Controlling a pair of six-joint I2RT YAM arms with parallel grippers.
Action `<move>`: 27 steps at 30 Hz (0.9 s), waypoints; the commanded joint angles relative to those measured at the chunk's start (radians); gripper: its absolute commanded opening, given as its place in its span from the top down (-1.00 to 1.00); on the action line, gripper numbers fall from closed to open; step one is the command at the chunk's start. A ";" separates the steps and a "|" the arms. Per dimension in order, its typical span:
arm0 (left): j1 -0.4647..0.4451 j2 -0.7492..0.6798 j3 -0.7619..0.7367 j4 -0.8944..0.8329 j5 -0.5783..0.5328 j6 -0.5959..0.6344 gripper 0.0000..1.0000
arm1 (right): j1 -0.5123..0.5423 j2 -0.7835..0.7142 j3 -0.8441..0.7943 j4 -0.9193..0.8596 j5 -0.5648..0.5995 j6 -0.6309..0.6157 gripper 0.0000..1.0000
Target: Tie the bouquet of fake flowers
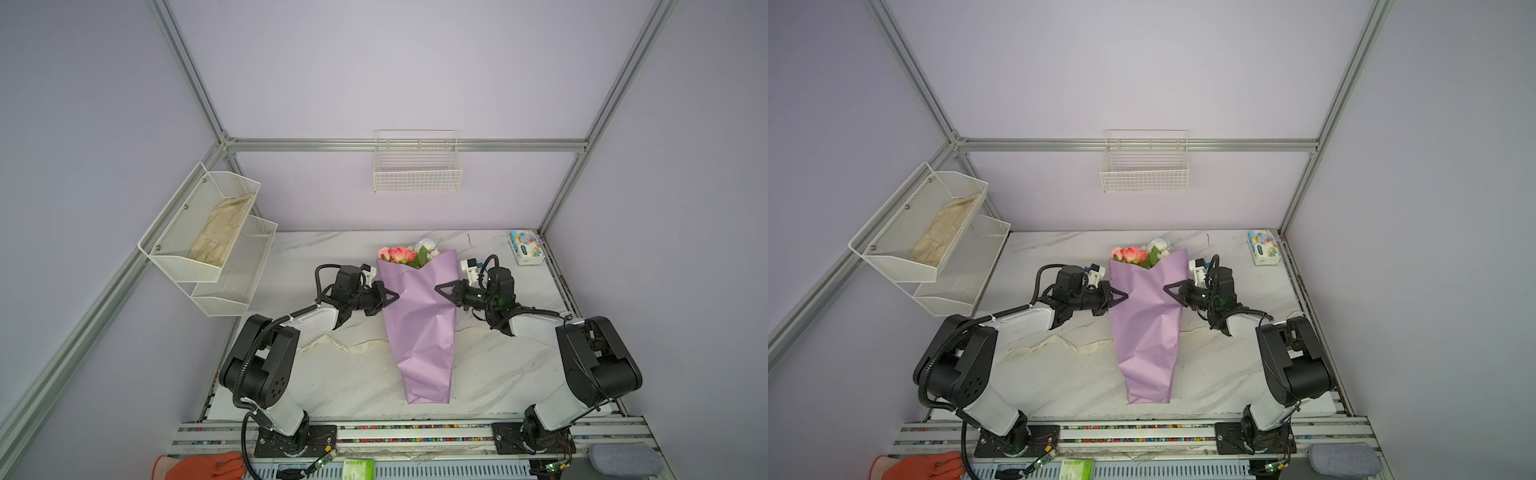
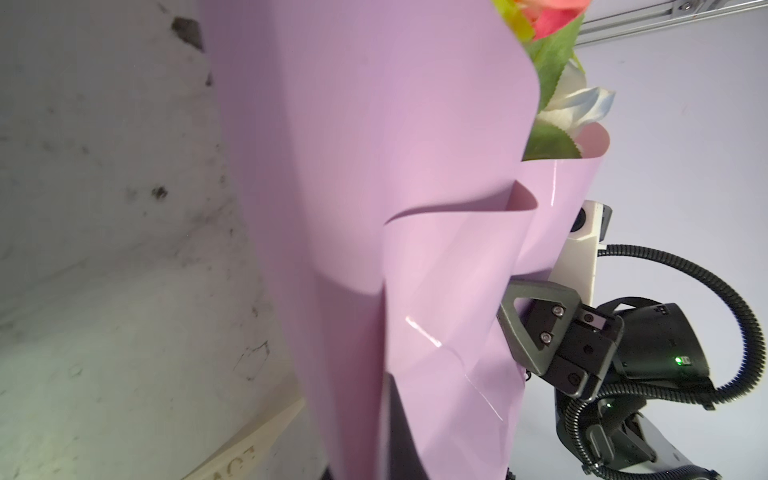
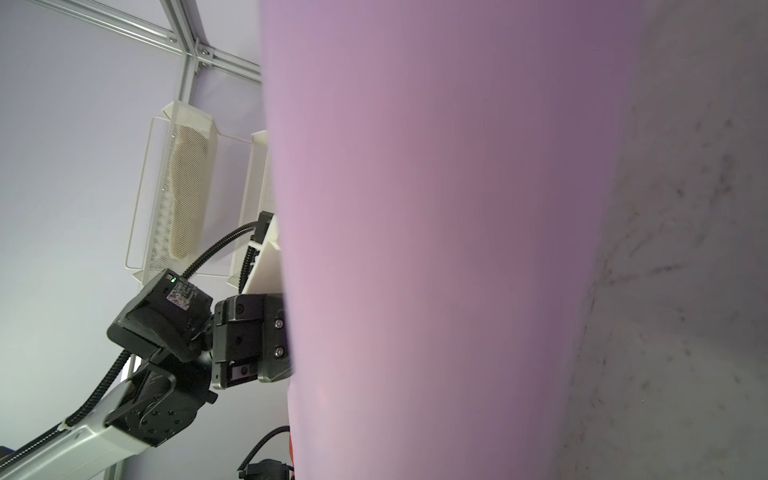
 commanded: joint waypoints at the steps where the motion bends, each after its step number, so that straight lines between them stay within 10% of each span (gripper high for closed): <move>1: -0.006 -0.022 -0.067 0.073 -0.047 0.052 1.00 | 0.012 0.000 -0.053 0.117 0.048 0.015 0.81; 27: 0.026 0.235 0.109 -0.094 -0.124 0.242 1.00 | 0.014 0.295 -0.010 0.162 0.168 -0.042 0.68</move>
